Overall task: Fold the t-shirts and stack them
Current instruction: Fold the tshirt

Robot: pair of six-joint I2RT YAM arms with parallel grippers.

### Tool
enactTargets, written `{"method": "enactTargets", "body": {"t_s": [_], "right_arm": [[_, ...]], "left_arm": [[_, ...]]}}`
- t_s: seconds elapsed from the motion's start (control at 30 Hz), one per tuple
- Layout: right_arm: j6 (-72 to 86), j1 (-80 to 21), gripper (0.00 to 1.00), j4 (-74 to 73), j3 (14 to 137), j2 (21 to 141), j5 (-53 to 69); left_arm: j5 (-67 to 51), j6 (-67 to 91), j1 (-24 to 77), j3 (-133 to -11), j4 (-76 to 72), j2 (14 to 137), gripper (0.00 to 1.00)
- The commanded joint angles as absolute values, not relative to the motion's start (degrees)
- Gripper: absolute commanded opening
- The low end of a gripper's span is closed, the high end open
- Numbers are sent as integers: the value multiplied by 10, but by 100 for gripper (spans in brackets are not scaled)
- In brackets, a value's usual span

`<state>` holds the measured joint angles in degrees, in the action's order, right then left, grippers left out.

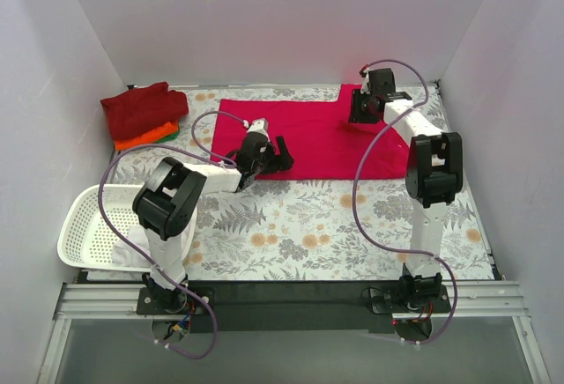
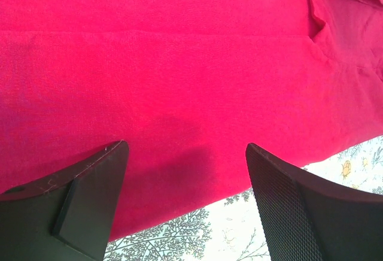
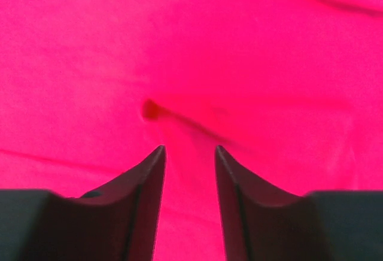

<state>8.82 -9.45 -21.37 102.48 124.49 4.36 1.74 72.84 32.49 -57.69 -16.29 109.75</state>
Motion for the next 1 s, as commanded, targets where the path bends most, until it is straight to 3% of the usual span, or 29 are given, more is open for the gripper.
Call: {"method": "enactTargets", "body": {"t_s": [0.0,0.07,0.27,0.97], "right_arm": [[78,-91,37,-213,972,1166,-18],[79,-84,41,-213,952,1158,-38],[93,-40,38,-211,904,1152,-19],[98,-6,33,-197,934,1209,-4]], "left_arm": [[19,730,329,-562,-109,1078,74],[20,729,336,-565,-112,1078,74],[35,710,385,-609,-113,1073,74],[15,693,465,-800,-138,1208,74]]}}
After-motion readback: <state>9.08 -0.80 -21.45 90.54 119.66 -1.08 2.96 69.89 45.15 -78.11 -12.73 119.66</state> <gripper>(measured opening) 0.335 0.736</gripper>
